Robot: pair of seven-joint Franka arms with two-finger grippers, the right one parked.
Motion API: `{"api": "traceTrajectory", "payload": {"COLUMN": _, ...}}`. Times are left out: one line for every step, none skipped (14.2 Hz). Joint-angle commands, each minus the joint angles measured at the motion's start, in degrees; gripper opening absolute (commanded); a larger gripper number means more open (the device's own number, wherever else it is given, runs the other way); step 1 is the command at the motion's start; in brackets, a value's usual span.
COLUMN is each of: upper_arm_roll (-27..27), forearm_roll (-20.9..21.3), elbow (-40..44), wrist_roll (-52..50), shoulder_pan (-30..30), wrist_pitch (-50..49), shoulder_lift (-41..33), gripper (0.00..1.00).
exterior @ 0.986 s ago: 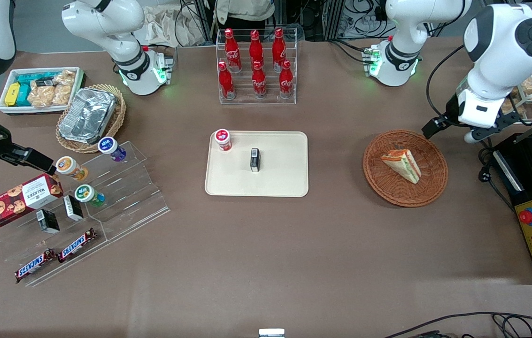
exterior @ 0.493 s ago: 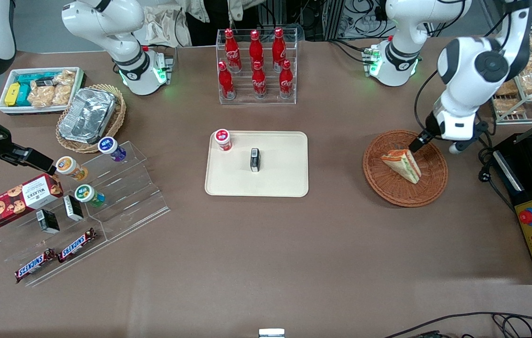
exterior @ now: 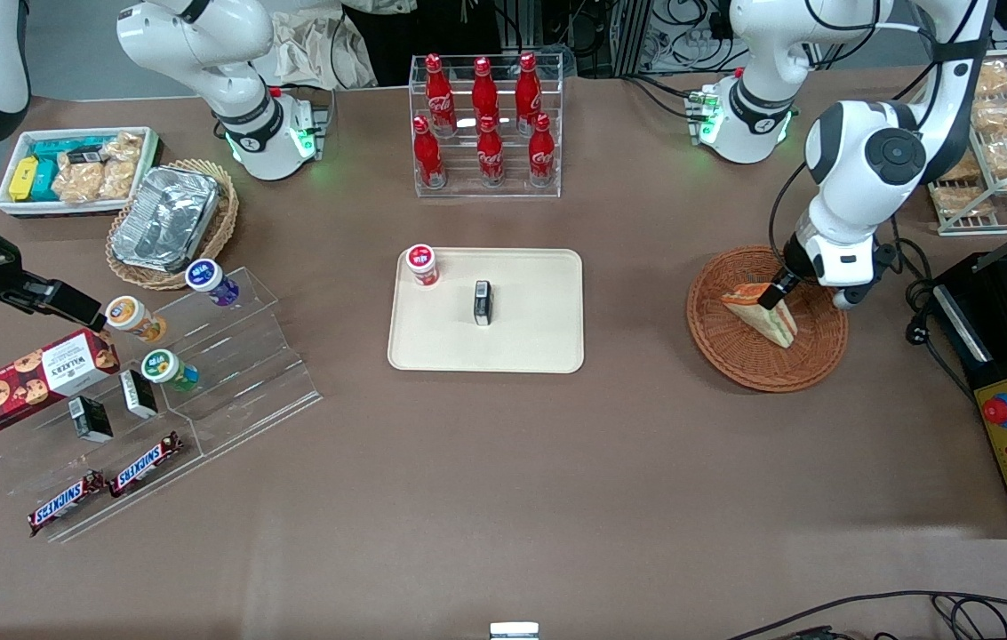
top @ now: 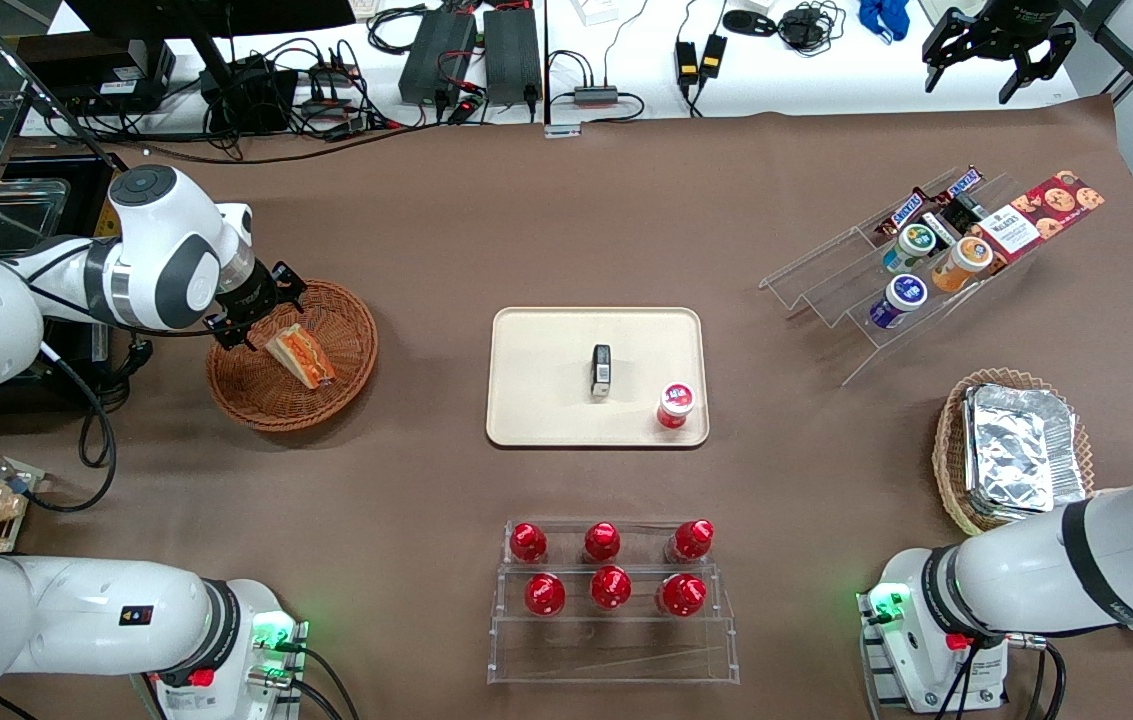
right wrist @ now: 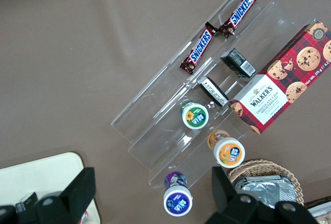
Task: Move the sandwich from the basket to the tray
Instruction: 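Lower the left gripper and close it on the wrapped sandwich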
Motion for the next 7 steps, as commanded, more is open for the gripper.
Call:
{"api": "traceTrajectory", "payload": {"upper_arm_roll": 0.14, "forearm_roll": 0.88, "elbow": 0.06, "wrist_roll": -2.51, "shoulder_pan": -0.46, "wrist_pitch": 3.78, "shoulder_lift": 2.62, "gripper": 1.00}}
{"api": "traceTrajectory", "payload": {"upper_arm_roll": 0.14, "forearm_roll": 0.88, "elbow": 0.06, "wrist_roll": -3.30, "shoulder_pan": -0.46, "wrist_pitch": 4.67, "shoulder_lift": 3.24, "gripper": 1.00}}
{"api": "traceTrajectory", "payload": {"upper_arm_roll": 0.14, "forearm_roll": 0.88, "elbow": -0.03, "wrist_roll": -4.00, "shoulder_pan": -0.46, "wrist_pitch": 5.11, "shoulder_lift": 3.77, "gripper": 1.00}}
{"api": "traceTrajectory", "payload": {"upper_arm_roll": 0.14, "forearm_roll": 0.88, "elbow": -0.03, "wrist_roll": -4.18, "shoulder_pan": -0.80, "wrist_pitch": 5.20, "shoulder_lift": 4.12, "gripper": 1.00}}
{"api": "traceTrajectory", "payload": {"upper_arm_roll": 0.14, "forearm_roll": 0.88, "elbow": -0.29, "wrist_roll": -4.18, "shoulder_pan": -1.16, "wrist_pitch": 5.64, "shoulder_lift": 4.47, "gripper": 1.00}}
{"api": "traceTrajectory", "payload": {"upper_arm_roll": 0.14, "forearm_roll": 0.88, "elbow": -0.73, "wrist_roll": -4.27, "shoulder_pan": -1.16, "wrist_pitch": 6.60, "shoulder_lift": 4.83, "gripper": 1.00}}
{"api": "traceTrajectory", "payload": {"upper_arm_roll": 0.14, "forearm_roll": 0.88, "elbow": -1.17, "wrist_roll": -4.27, "shoulder_pan": -1.25, "wrist_pitch": 7.48, "shoulder_lift": 5.00, "gripper": 1.00}}
